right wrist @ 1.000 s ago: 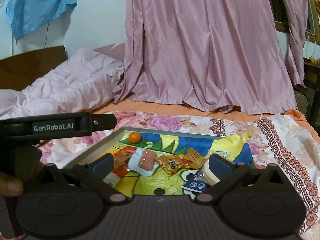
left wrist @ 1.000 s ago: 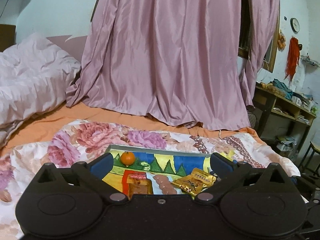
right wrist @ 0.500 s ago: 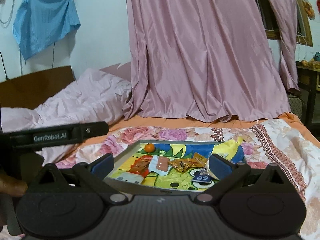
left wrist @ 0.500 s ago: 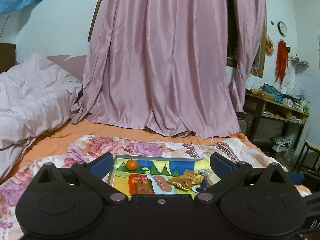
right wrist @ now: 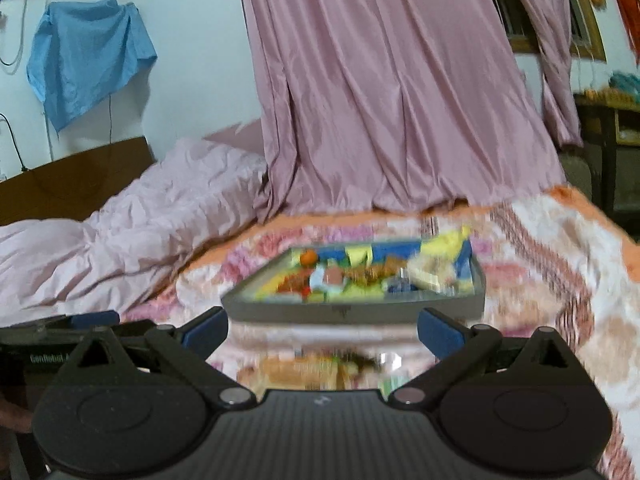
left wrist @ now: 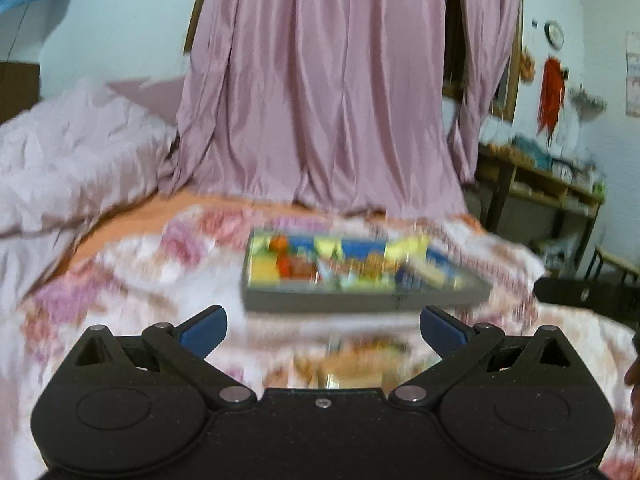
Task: Organize snacks
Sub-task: 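Move both tools back toward the yellow wafer bar and bread loaf, then grasp the yellow wafer bar with the left tool and lift it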
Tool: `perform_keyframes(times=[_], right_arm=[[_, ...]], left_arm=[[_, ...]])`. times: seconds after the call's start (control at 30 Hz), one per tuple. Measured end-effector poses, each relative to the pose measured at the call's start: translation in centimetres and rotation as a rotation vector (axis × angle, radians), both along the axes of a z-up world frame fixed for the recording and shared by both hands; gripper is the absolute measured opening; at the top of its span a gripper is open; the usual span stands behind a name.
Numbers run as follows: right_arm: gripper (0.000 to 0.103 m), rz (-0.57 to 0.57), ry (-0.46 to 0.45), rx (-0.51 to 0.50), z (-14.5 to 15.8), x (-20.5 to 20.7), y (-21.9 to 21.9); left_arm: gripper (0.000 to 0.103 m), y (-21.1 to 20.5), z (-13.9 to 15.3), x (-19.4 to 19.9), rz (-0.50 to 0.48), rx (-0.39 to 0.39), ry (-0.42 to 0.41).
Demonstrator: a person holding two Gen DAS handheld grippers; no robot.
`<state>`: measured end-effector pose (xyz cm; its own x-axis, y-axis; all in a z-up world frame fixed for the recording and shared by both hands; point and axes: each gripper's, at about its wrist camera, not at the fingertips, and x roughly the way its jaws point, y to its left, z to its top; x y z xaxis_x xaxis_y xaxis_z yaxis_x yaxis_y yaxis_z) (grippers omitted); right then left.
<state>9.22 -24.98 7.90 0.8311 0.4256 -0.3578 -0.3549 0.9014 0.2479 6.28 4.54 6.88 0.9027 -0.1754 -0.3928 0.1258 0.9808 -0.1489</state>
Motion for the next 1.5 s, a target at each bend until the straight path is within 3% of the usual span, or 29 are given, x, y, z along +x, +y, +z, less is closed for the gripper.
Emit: perform_keyframes(times=[0.2,0.33,0.53,0.93,1.2,1.43,1.5], right_arm=[[0.103,-0.021,0.097,-0.008,-4.6,-0.8,-1.0],[0.103,-0.045,0.136,0.011,-6.0,-0.4,-1.4],[0.103,-0.042,0.175,0.050,-6.6,0.1,-1.8],[0.103,-0.058,0.191,0.099,-6.3,0.4,-2.5],[0.103,-0.067,0.202,0.100,-6.4,0.4,-2.5],[0.103,-0.063,0.213,0.097,-6.6,0.5,-2.4],[0.103,-0.065,0.213,0.098,-6.6,0.5,-2.3]], left_arm=[[0.102,-0.6,-4.3,-1.1,-0.027,0.046,0.090],[0.102,-1.7,-6.4,-0.1,-0.064,0.072,0.151],[0.102,-3.0,-8.1,0.8,-0.102,0.083,0.208],[0.102,-3.4,-11.3,5.4,-0.056,0.107,0.318],[0.102,-3.0,-13.8,8.2,-0.059,0.075,0.400],[0.101,-3.8,-14.7,8.8,-0.152,0.122,0.380],[0.096,-3.9,-14.8,9.0,-0.156,0.141,0.371]])
